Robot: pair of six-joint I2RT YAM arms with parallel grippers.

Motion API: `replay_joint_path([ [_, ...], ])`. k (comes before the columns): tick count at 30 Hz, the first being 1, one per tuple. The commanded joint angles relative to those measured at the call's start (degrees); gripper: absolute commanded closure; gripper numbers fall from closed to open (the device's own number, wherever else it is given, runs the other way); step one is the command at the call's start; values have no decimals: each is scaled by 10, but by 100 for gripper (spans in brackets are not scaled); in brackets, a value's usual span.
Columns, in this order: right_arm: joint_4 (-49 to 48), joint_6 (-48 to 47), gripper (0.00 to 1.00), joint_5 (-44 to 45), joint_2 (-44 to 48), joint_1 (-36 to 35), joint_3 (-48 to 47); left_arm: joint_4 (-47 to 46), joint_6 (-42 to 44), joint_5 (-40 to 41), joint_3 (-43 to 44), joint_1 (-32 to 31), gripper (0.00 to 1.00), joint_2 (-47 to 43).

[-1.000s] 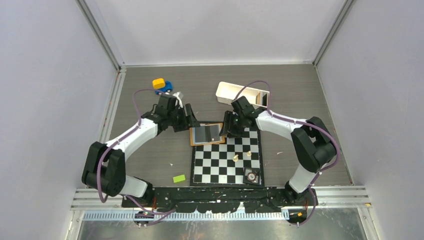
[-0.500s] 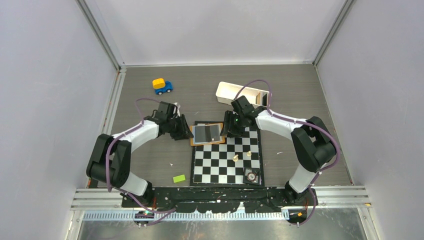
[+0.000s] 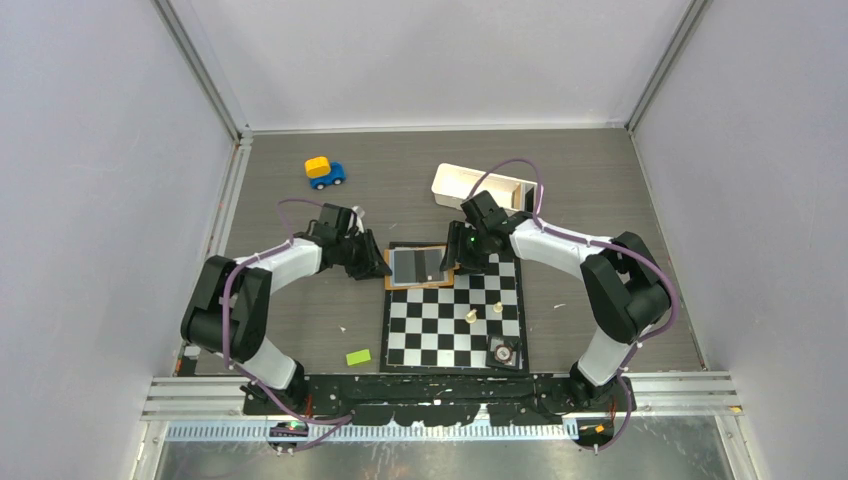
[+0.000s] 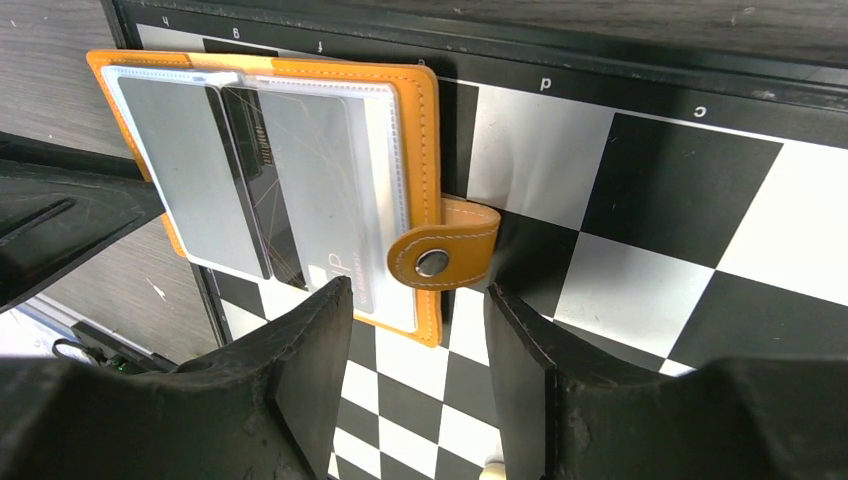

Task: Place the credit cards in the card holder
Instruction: Turn over the card slot in the card holder.

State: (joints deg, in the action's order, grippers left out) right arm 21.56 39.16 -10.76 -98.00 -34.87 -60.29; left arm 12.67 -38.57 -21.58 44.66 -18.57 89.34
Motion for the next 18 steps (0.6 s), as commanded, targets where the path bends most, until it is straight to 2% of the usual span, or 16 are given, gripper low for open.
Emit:
replay_joint_path([
  [1, 9, -7, 44, 20, -21, -5, -5, -35, 0, -17, -3, 3, 72, 21],
  [11, 4, -8, 51, 7, -49, -12, -8, -115, -20, -81, -19, 3, 66, 44],
  [18, 0, -8, 55, -10, -73, -27, -19, -124, -23, -81, -21, 3, 62, 38],
])
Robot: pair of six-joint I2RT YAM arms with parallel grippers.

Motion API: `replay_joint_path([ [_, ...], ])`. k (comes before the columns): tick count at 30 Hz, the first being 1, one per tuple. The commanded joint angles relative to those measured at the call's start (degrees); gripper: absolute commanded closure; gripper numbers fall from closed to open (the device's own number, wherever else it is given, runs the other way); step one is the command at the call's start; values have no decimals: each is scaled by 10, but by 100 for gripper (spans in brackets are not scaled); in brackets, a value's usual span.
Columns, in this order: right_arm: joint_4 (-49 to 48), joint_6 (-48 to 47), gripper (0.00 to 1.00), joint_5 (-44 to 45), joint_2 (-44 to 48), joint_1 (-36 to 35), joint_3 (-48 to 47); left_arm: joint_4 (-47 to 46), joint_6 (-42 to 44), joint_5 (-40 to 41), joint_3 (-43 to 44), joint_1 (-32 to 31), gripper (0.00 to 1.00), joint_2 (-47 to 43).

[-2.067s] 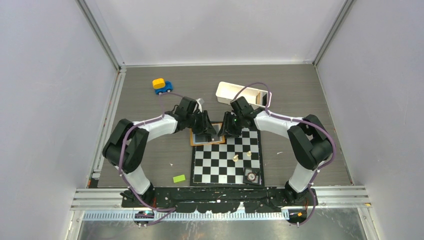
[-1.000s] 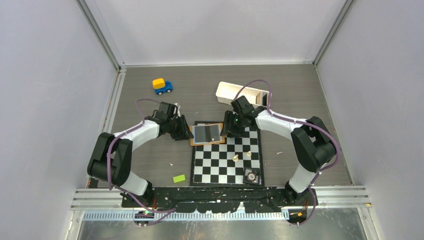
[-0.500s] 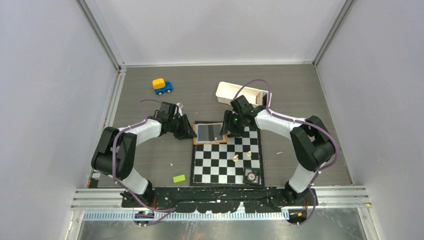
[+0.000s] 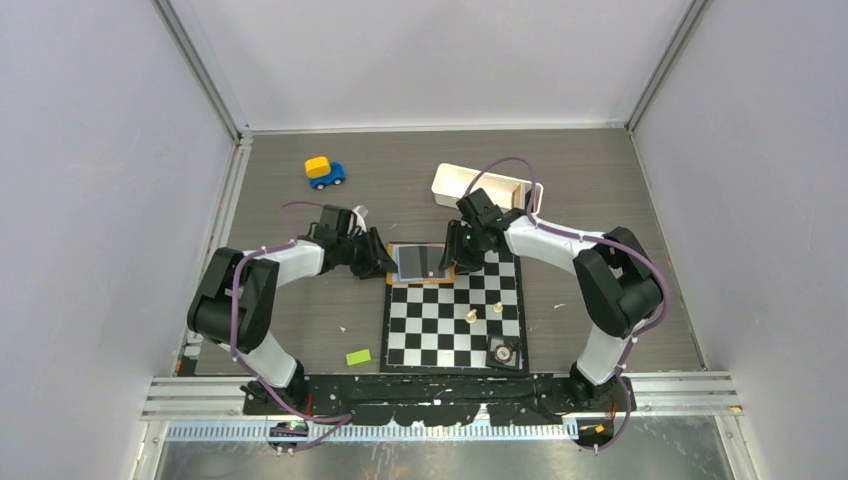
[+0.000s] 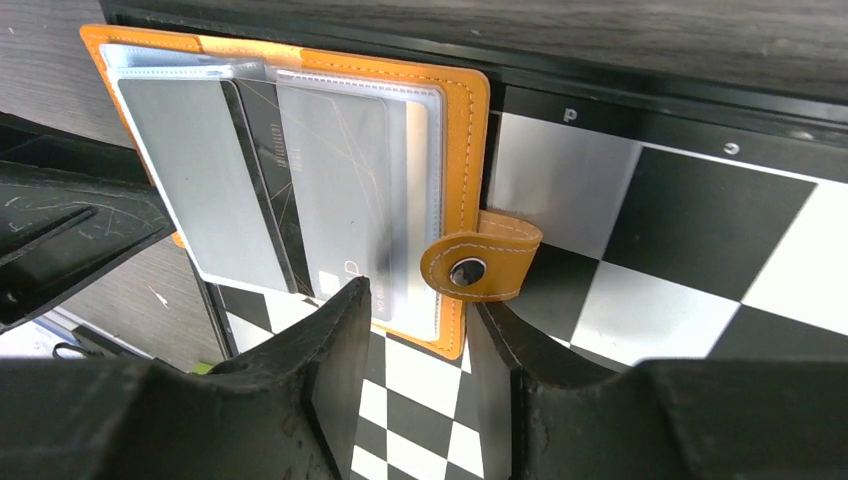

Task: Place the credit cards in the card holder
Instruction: Turn over the card slot in the card holder.

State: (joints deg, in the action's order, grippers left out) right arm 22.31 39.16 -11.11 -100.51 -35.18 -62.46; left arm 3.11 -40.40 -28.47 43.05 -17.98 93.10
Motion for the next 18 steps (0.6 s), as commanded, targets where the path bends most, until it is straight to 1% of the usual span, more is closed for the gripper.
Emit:
replay_joint_path([
  [1, -7, -8, 56, -9, -52, -26, 1, -27, -3, -9, -6, -3, 62, -3],
  [5, -6, -9, 60, -14, -65, -36, -11, -21, -3, 10, -16, -3, 62, -21],
  [10, -5, -10, 63, -17, -74, -43, -19, -2, -1, 47, -30, -3, 67, -58],
  [12, -5, -10, 64, -18, -78, -45, -21, -2, -3, 58, -37, -3, 73, -77],
  [15, -4, -11, 64, -20, -82, -49, -24, -1, -7, 63, -43, -3, 88, -109],
  [18, -4, -13, 64, -23, -88, -53, -29, -4, -9, 48, -43, -3, 96, -140],
])
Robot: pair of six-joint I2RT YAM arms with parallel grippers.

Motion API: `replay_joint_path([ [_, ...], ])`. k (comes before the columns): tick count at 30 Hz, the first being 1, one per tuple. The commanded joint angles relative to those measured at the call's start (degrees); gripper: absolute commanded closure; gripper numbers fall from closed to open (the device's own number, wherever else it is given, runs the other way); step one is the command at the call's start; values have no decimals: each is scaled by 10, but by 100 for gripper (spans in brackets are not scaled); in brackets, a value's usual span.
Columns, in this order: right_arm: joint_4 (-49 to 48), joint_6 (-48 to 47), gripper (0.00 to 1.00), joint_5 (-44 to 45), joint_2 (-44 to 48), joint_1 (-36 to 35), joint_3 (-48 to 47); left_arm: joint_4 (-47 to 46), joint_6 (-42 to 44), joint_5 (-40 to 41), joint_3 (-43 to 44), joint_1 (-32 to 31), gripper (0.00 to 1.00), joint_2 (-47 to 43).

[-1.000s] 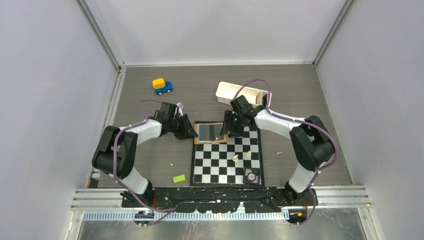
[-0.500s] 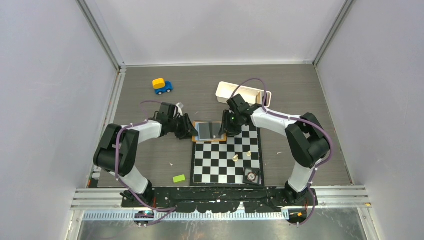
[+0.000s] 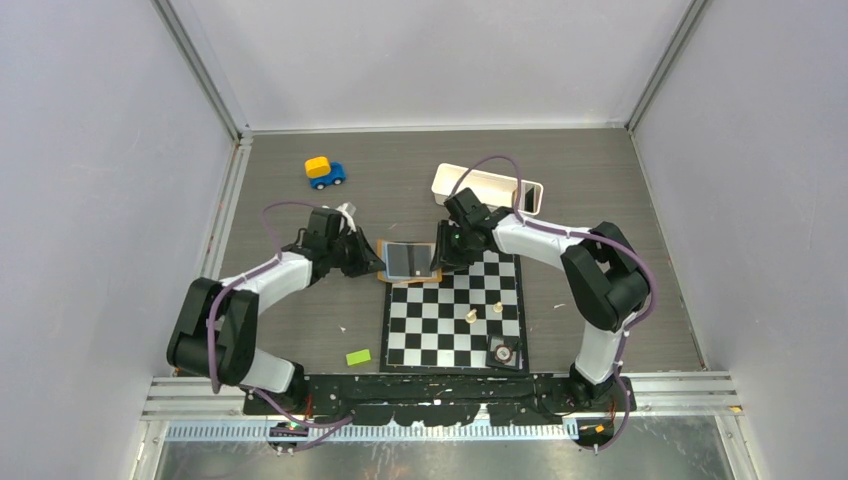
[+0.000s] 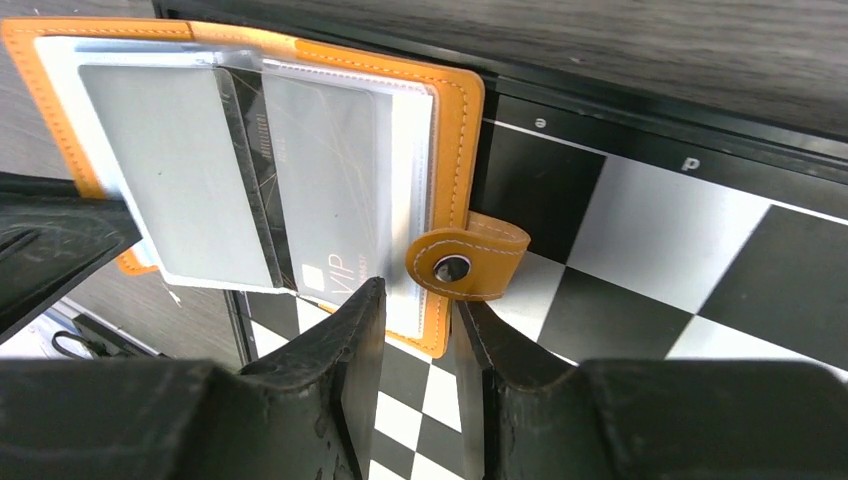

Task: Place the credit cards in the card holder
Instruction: Turn over the card slot in the card holder.

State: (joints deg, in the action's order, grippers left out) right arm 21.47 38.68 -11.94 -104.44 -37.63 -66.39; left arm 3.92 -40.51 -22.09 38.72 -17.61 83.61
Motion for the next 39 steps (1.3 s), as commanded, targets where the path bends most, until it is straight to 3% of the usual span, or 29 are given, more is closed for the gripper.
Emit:
replay_joint_path([
  [1, 5, -9, 64, -16, -50, -30, 8, -14, -9, -23, 1, -7, 97, -52],
  [11, -3, -6, 63, -23, -58, -39, 7, -66, -12, -81, -4, -7, 100, -117],
  [29, -15, 7, 63, 0, -41, -42, 24, -118, -18, -139, 2, -8, 100, -29],
  [34, 7, 9, 61, 72, 5, -41, 37, -87, -9, -113, 10, -8, 100, -34],
  [39, 40, 3, 56, 145, 62, -38, 43, 52, 11, 18, 35, -6, 100, -54],
])
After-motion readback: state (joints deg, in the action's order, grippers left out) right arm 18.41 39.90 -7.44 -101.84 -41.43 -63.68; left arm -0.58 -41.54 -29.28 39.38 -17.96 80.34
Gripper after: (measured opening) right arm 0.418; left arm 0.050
